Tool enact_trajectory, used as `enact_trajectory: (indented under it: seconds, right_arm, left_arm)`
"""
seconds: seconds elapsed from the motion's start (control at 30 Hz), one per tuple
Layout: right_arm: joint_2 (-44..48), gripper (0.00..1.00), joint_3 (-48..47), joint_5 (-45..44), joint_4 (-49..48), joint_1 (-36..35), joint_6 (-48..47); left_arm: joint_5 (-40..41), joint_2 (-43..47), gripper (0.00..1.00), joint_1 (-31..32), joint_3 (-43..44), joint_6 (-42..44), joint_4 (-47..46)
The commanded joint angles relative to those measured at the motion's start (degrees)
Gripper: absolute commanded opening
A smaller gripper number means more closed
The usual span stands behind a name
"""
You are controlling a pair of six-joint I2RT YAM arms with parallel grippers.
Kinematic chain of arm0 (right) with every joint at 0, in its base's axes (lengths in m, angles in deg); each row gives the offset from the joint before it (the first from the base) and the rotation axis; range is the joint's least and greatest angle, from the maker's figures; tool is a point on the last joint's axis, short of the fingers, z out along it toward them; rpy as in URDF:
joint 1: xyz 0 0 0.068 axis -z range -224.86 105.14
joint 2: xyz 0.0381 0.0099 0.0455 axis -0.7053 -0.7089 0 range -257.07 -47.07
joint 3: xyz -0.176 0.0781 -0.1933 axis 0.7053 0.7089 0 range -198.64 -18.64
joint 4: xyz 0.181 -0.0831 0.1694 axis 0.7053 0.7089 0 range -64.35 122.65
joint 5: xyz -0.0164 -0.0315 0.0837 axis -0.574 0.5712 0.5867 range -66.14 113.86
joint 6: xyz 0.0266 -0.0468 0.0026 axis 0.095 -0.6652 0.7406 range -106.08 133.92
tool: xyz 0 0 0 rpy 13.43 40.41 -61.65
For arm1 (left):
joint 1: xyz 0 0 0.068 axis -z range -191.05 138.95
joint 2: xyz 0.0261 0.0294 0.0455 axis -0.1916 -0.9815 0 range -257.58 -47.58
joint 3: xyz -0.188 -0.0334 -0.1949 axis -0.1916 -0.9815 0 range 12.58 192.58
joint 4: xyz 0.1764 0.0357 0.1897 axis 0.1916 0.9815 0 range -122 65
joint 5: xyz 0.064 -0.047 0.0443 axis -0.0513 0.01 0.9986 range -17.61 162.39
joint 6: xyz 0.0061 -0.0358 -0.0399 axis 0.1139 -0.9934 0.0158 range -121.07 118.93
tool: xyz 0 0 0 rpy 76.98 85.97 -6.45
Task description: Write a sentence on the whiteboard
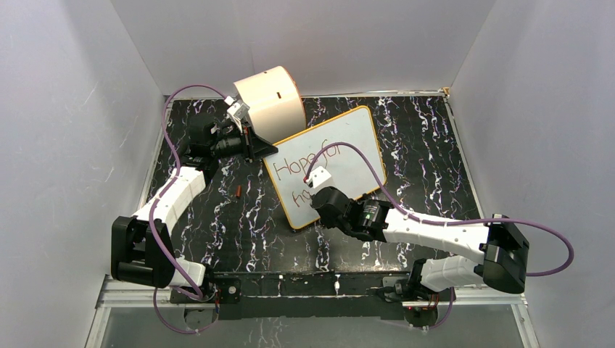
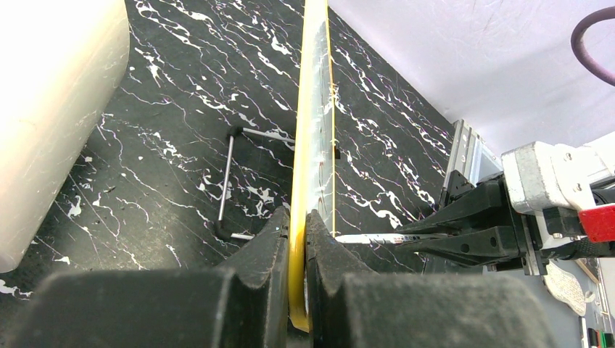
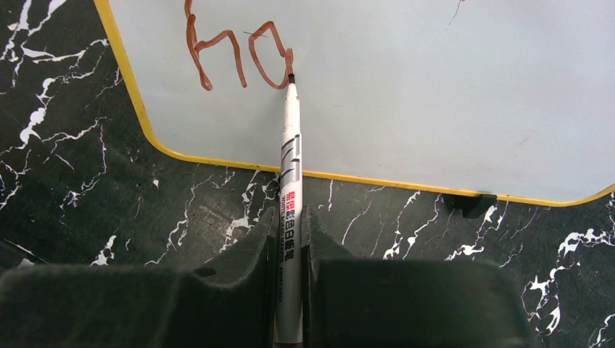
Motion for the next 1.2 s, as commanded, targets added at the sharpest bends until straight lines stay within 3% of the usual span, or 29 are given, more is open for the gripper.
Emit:
enact_trajectory:
  seconds: [0.0, 1.17]
  right_arm:
    - [0.93, 0.00, 0.32, -1.63, 1.17, 0.71, 0.90]
    - [1.74, 0.00, -2.04, -1.31, -5.77, 2.87, -1.99]
  left_arm:
    - [2.87, -1.86, 0.00, 1.06, -0.73, 3.60, 4.66]
    - [2.76, -2.28, 0.00, 1.06, -0.54, 3.69, 4.92]
